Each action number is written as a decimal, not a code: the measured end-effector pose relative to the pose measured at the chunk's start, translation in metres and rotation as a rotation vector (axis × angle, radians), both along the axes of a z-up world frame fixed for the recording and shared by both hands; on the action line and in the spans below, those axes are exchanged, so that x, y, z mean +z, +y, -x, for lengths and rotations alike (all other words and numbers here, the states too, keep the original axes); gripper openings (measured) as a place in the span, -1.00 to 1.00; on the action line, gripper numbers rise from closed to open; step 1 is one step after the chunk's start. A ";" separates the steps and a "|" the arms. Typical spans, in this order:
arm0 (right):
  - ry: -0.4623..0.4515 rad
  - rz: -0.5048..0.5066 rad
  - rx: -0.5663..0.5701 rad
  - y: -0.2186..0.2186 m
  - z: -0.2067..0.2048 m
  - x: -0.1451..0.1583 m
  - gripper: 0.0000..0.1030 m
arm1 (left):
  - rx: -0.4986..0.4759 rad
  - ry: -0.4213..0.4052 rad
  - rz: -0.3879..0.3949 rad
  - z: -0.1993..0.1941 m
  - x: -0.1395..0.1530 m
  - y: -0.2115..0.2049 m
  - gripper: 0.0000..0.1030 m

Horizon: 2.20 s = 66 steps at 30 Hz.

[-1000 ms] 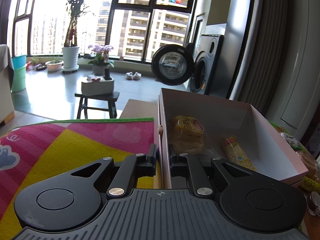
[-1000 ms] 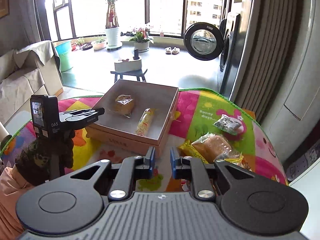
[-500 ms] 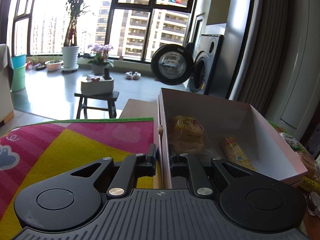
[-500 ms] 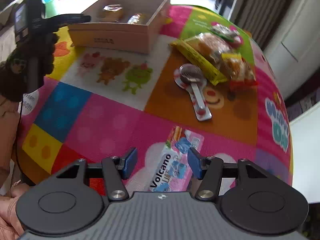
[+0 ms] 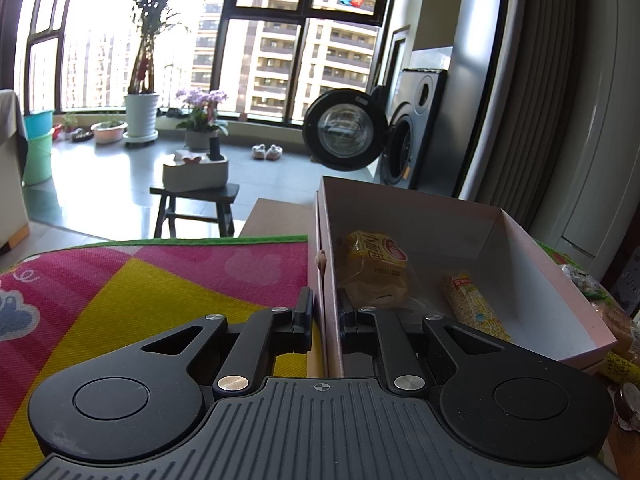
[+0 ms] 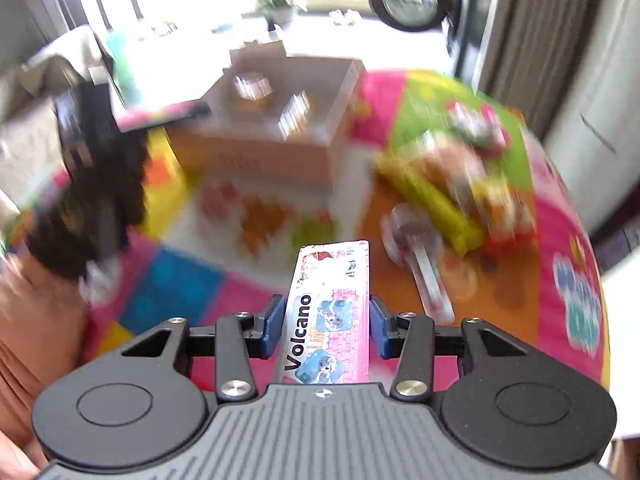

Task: Organize objects
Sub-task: 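Grasp the pink Volcano box with the right tool and place it in the box, then grasp the white wrapped snack packet with the right tool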

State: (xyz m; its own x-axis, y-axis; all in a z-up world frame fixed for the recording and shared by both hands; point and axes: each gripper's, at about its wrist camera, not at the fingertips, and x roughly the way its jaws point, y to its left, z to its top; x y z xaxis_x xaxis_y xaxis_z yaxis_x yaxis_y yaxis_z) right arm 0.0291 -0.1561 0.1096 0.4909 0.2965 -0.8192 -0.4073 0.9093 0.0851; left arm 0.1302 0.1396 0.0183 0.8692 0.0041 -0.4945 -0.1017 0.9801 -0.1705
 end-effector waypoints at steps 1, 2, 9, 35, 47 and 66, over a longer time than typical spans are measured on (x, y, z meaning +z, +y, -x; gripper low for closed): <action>-0.027 -0.035 0.011 0.006 -0.009 0.011 -0.16 | 0.000 0.000 0.000 0.000 0.000 0.001 -0.75; -0.069 -0.081 0.026 0.016 -0.024 0.025 -0.16 | 0.000 0.000 0.000 0.001 0.000 0.001 -0.75; -0.113 -0.106 -0.059 0.079 -0.137 0.014 -0.16 | 0.000 0.000 0.001 0.000 0.001 0.001 -0.74; -0.126 -0.088 -0.422 -0.082 -0.198 -0.010 0.66 | 0.003 -0.001 -0.006 0.002 0.002 0.007 -0.75; 0.000 -0.011 -0.546 -0.053 -0.293 -0.101 0.70 | 0.002 -0.001 -0.007 0.003 0.002 0.007 -0.75; -0.047 -0.087 -0.233 -0.057 -0.119 -0.032 0.02 | 0.003 -0.001 -0.008 0.003 0.002 0.007 -0.75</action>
State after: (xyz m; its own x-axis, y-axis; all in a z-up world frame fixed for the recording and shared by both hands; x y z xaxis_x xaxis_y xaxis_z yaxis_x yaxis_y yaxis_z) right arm 0.1480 -0.2130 0.0776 0.5915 0.2391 -0.7700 -0.1929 0.9693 0.1527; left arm 0.1276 0.1463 0.0205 0.8697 0.0106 -0.4935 -0.1043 0.9812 -0.1627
